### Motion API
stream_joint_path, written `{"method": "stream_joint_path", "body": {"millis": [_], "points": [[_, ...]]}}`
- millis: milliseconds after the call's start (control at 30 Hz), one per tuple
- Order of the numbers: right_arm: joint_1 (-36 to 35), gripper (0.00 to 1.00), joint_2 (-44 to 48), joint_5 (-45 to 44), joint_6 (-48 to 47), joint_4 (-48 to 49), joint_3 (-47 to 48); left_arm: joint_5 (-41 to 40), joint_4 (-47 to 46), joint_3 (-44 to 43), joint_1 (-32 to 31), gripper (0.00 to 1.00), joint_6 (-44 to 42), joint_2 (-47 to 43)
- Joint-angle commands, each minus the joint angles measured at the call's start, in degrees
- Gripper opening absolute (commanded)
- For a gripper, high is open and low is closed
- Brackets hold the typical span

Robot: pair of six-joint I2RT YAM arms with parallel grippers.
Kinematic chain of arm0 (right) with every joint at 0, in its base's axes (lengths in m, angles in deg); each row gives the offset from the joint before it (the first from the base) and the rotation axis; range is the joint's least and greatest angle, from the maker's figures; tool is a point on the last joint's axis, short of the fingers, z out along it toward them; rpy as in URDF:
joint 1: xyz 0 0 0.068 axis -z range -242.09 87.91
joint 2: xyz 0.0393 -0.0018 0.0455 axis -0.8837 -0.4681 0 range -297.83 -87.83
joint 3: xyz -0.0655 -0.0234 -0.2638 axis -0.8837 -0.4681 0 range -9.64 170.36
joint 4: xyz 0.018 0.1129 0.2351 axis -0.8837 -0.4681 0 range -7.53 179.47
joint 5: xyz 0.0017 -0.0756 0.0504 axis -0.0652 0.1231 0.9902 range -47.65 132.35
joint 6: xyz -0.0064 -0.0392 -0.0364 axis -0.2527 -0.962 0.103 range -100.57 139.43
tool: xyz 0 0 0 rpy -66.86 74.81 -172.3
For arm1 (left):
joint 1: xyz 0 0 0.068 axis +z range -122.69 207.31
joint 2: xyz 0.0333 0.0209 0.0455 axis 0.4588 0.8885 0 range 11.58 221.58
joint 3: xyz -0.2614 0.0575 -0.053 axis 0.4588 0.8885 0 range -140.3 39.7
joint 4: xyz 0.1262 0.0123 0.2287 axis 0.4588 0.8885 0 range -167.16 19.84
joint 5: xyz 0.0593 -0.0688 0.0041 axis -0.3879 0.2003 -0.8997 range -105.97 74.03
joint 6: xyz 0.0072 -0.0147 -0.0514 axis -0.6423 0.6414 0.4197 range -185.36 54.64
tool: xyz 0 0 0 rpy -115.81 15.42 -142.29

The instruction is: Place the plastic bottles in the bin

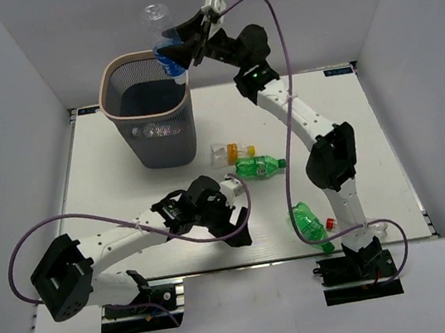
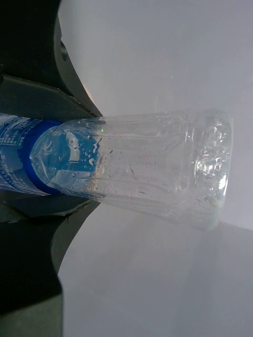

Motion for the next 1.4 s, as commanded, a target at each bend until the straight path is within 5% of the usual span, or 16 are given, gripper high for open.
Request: {"method": "stream_joint_path", "body": {"millis": [0, 133, 200, 233, 267, 300, 467, 500, 567, 600, 667, 800, 833, 933, 1167, 1367], "points": [[-2.0, 0.14, -2.8, -4.6, 4.3, 10.2, 2.2, -1.3, -2.2, -3.7, -1.1, 1.00, 1.9, 1.1], [-3.3, 0.14, -6.3, -6.9, 3.2, 9.7, 4.7, -3.4, -4.3, -5.6, -2.2, 1.00, 3.8, 2.4], [-4.0, 0.38, -6.8, -7.4, 2.6, 9.4, 4.0, -4.1, -4.8, -6.4, -2.2, 1.00, 4.5, 3.8], [-4.0, 0.57, -7.1, -7.6, 2.9, 9.2, 3.5, -4.1, -5.7, -6.4, -2.8, 1.00, 4.5, 3.8], [-4.2, 0.86, -7.1, -7.5, 2.8, 8.9, 3.1, -4.1, -6.2, -7.2, -2.8, 1.00, 4.5, 4.8], [-4.0, 0.90, -7.0, -7.7, 2.0, 8.9, 2.1, -4.9, -6.7, -8.1, -2.8, 1.00, 5.0, 5.9], [-2.5, 0.90, -1.1, -11.1, -5.0, 2.9, 3.1, -9.8, -8.8, -10.4, -3.3, 1.00, 5.8, 8.6], [-0.9, 0.83, -0.3, -12.4, -6.2, 1.2, 3.0, -10.9, -8.8, -11.4, -3.9, 1.00, 5.8, 9.1], [0.8, 0.59, 4.1, -16.3, -9.8, -4.7, 1.5, -13.3, -9.9, -12.6, -3.9, 1.00, 5.3, 11.1], [4.2, 0.08, 7.0, -18.2, -10.0, -8.7, -0.7, -14.1, -9.3, -15.1, -3.9, 1.00, 1.9, 12.0], [8.1, 0.00, 9.9, -22.0, -10.5, -16.6, -5.1, -16.1, -4.7, -18.9, -4.4, 1.00, -3.7, 15.7], [18.9, 0.05, 21.0, -16.3, -10.5, -31.1, -15.4, -21.5, 3.3, -30.1, -4.4, 0.96, -24.7, 21.8], [24.5, 0.34, 22.1, -14.8, -10.8, -40.4, -18.5, -22.9, 3.3, -31.3, -4.4, 0.96, -27.7, 22.7], [31.0, 0.85, 26.1, -7.3, -16.6, -55.2, -23.0, -27.6, 1.3, -33.7, -3.7, 0.96, -37.9, 26.3], [43.7, 0.89, 44.1, -0.3, -26.7, -58.8, -55.2, -37.2, -0.6, -40.5, -3.7, 0.99, -51.5, 38.0], [47.5, 0.89, 51.5, 3.4, -27.6, -60.6, -65.8, -41.2, -3.7, -44.0, -3.7, 0.99, -56.5, 44.6]]}}
